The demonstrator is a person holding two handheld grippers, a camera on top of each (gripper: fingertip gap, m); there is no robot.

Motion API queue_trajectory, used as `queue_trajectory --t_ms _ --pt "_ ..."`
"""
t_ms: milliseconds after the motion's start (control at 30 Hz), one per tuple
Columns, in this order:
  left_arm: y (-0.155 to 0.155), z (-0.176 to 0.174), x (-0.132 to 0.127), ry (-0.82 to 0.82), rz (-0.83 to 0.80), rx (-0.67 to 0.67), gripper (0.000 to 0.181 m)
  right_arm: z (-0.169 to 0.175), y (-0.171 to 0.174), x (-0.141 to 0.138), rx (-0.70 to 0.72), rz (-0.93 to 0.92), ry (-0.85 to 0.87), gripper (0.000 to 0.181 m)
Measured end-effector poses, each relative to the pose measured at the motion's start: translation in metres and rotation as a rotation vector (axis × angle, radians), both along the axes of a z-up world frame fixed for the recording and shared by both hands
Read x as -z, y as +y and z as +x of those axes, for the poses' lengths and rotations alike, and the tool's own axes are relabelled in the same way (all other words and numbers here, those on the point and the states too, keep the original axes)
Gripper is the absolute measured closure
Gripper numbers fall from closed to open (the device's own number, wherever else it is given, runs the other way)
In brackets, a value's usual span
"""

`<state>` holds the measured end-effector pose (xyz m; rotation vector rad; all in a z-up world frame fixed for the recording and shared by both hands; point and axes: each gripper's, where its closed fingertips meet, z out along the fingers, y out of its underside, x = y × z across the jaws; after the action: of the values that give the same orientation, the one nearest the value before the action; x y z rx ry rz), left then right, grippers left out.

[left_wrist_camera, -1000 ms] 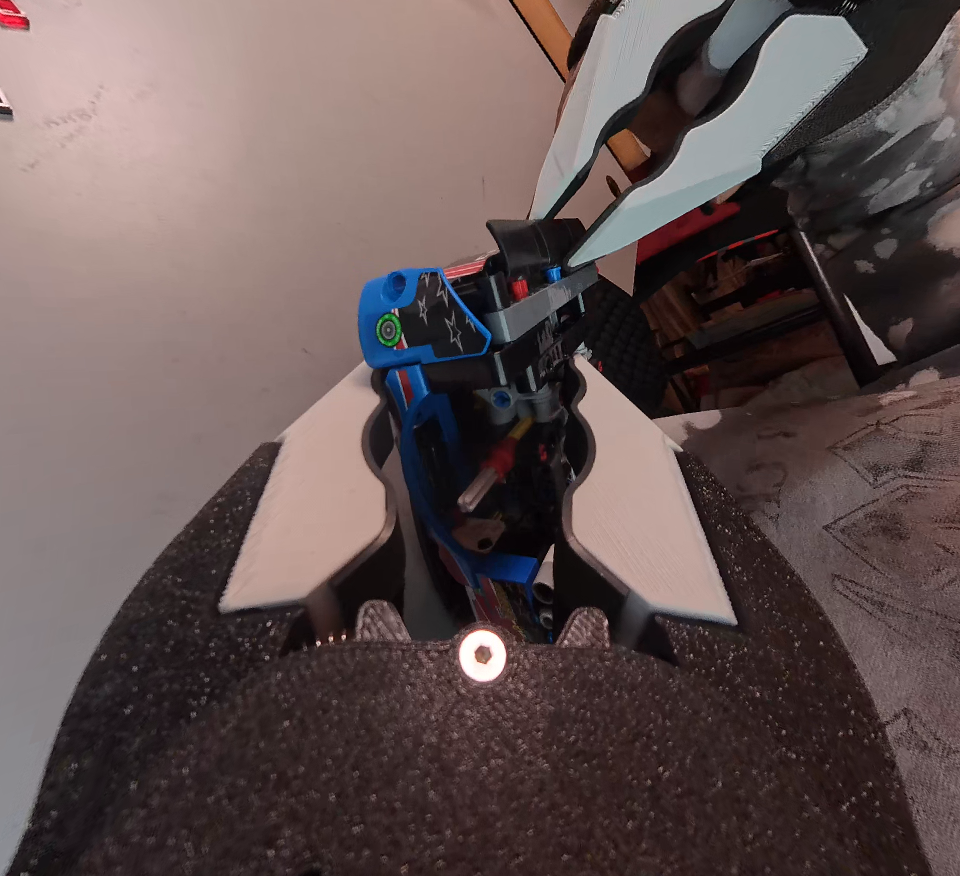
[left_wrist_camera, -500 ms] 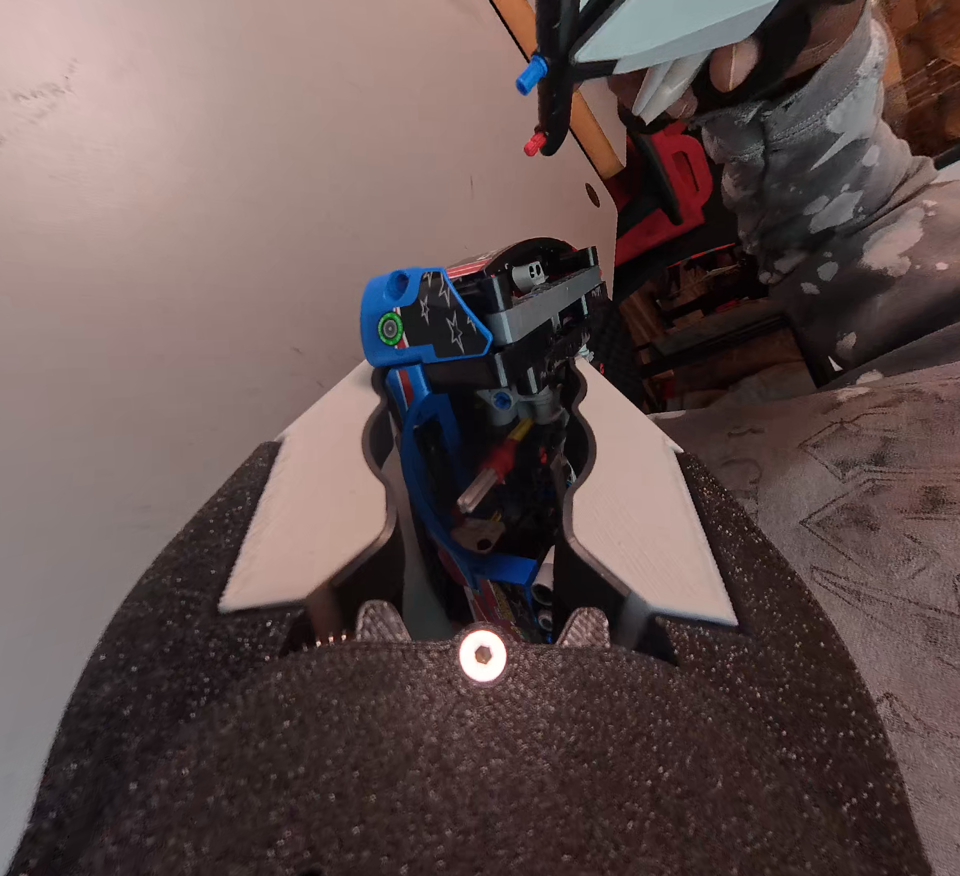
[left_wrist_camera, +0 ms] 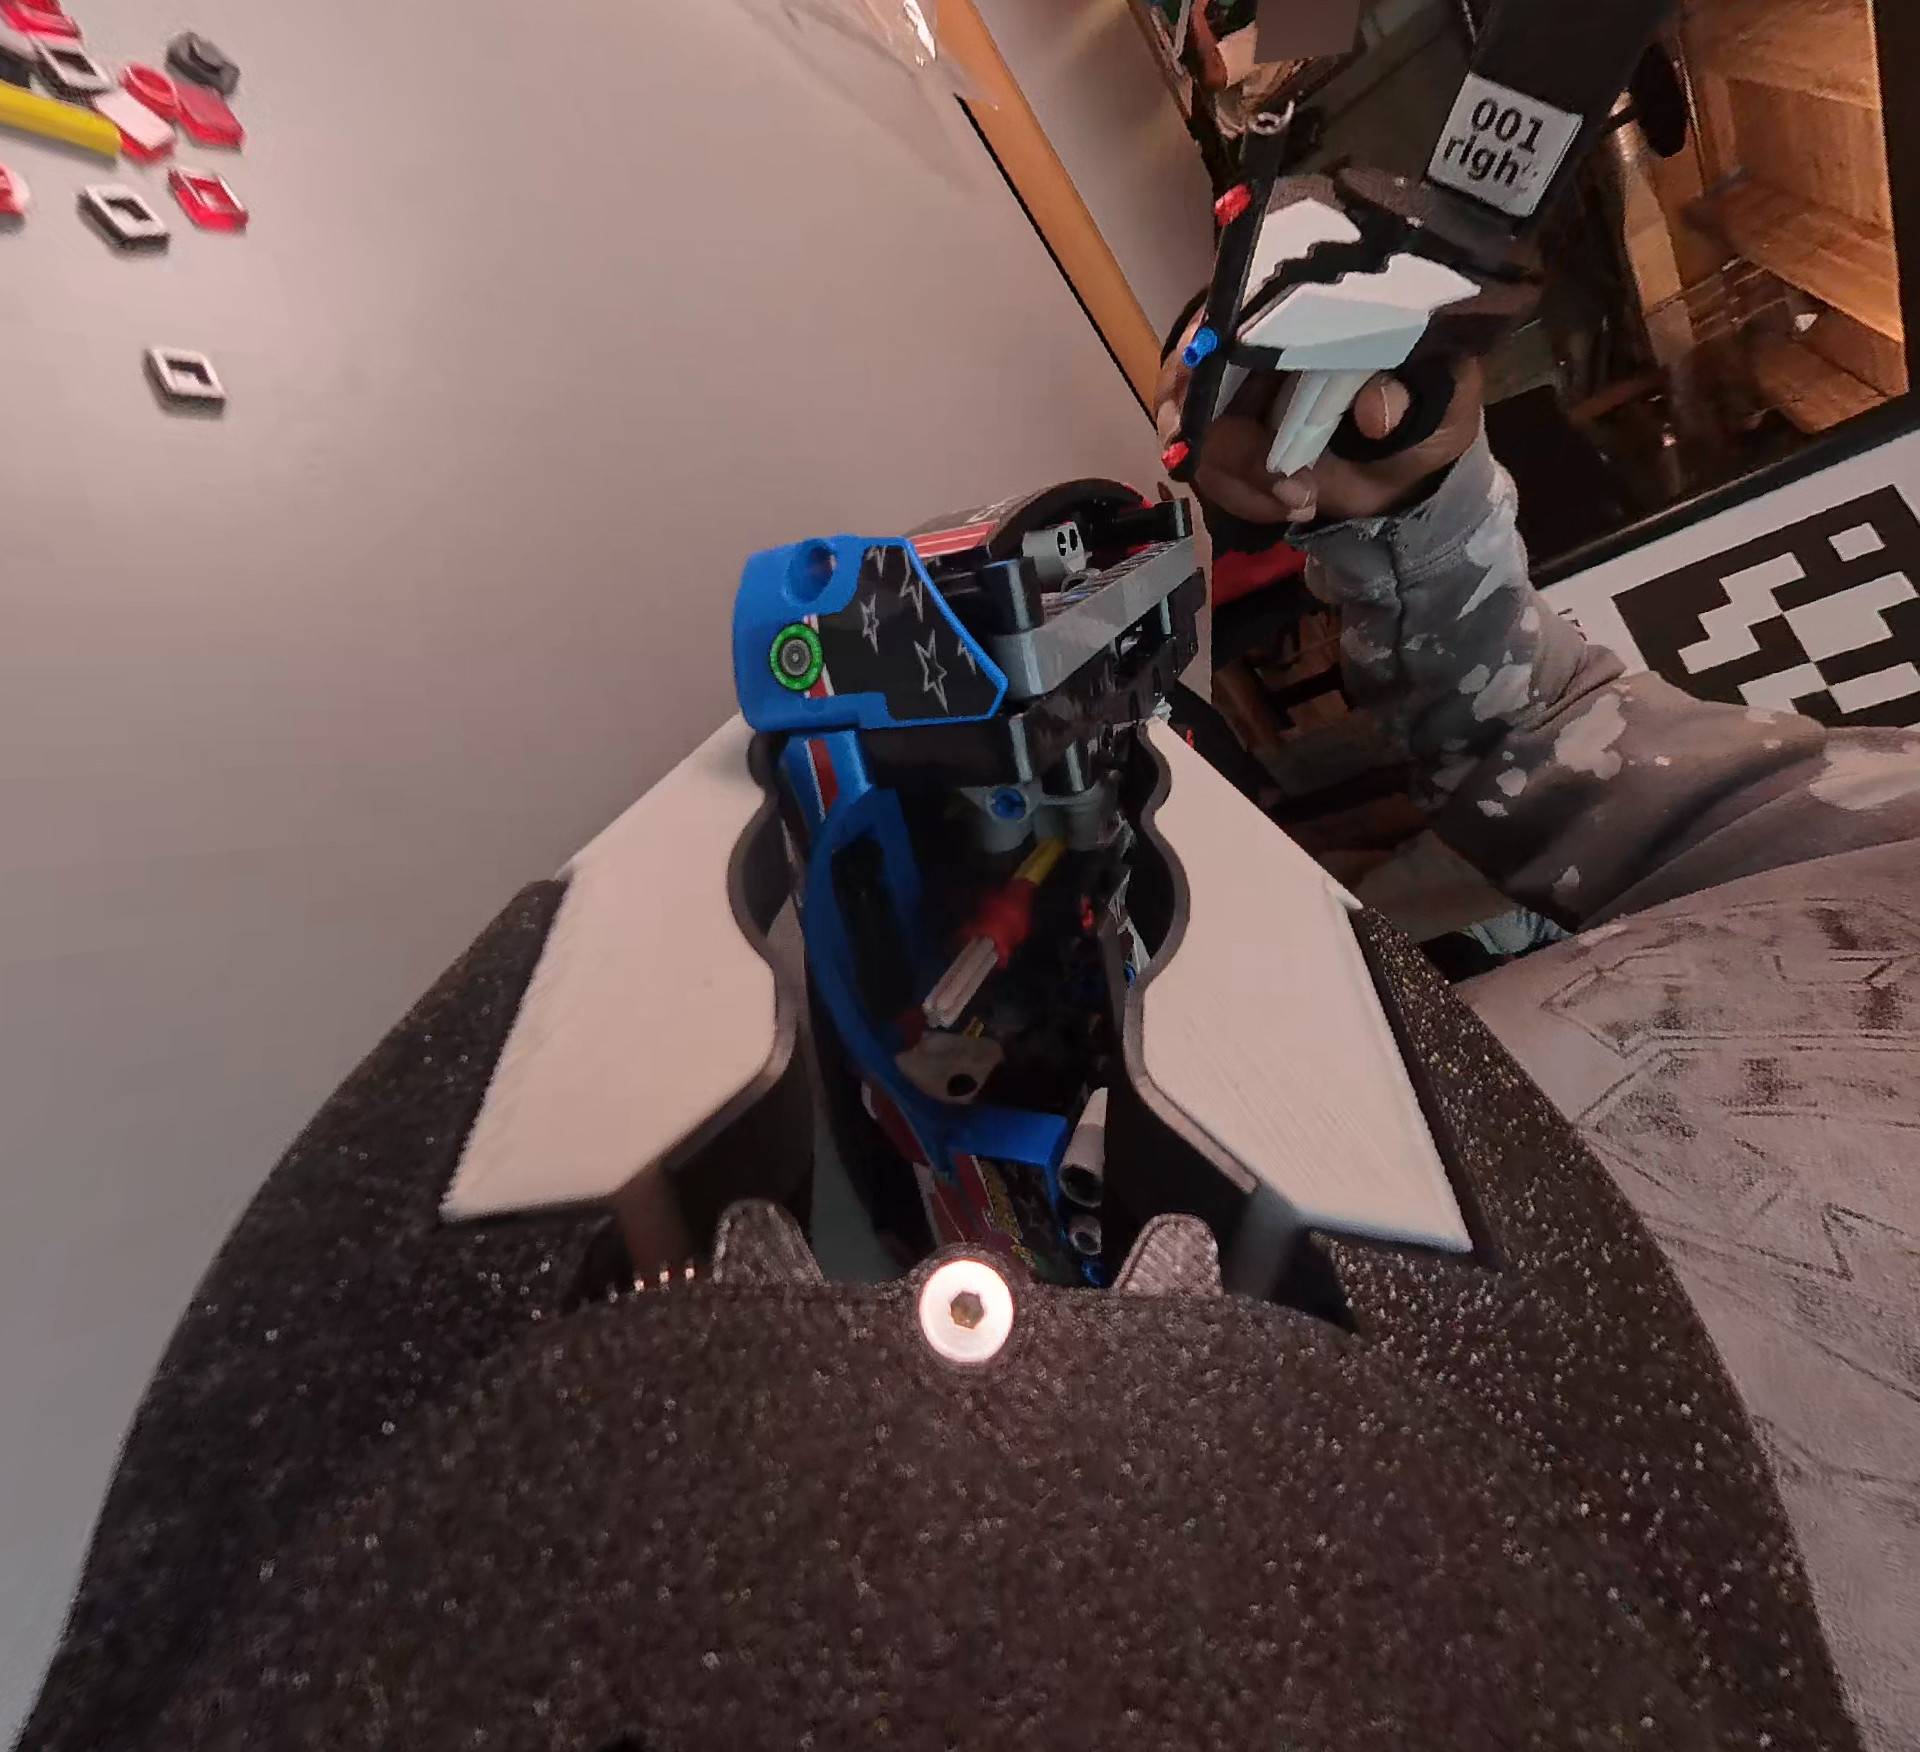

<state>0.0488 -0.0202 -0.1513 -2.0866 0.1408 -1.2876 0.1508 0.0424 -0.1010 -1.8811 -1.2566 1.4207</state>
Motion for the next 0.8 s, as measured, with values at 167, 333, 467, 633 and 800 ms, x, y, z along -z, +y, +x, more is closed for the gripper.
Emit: queue_trajectory --t_ms 167,333,467,633,800 --pt "0.03 -0.006 -0.062 0.094 0.235 -0.043 0.125 0.028 0.009 -0.018 0.077 0.019 0.07 0.177" --pt "0.05 -0.014 -0.13 0.268 0.539 -0.151 0.127 0.043 0.005 -0.039 0.107 0.058 0.143 0.177" --pt "0.042 -0.013 -0.162 0.523 0.872 -0.273 0.126 0.049 0.001 -0.044 0.124 0.083 0.17 0.177" --pt "0.014 -0.001 -0.14 0.916 1.201 -0.317 0.125 0.053 -0.001 -0.05 0.13 0.083 0.201 0.177" --pt "-0.008 -0.013 -0.135 0.91 1.219 -0.346 0.125 0.054 -0.005 -0.057 0.127 0.085 0.222 0.177"
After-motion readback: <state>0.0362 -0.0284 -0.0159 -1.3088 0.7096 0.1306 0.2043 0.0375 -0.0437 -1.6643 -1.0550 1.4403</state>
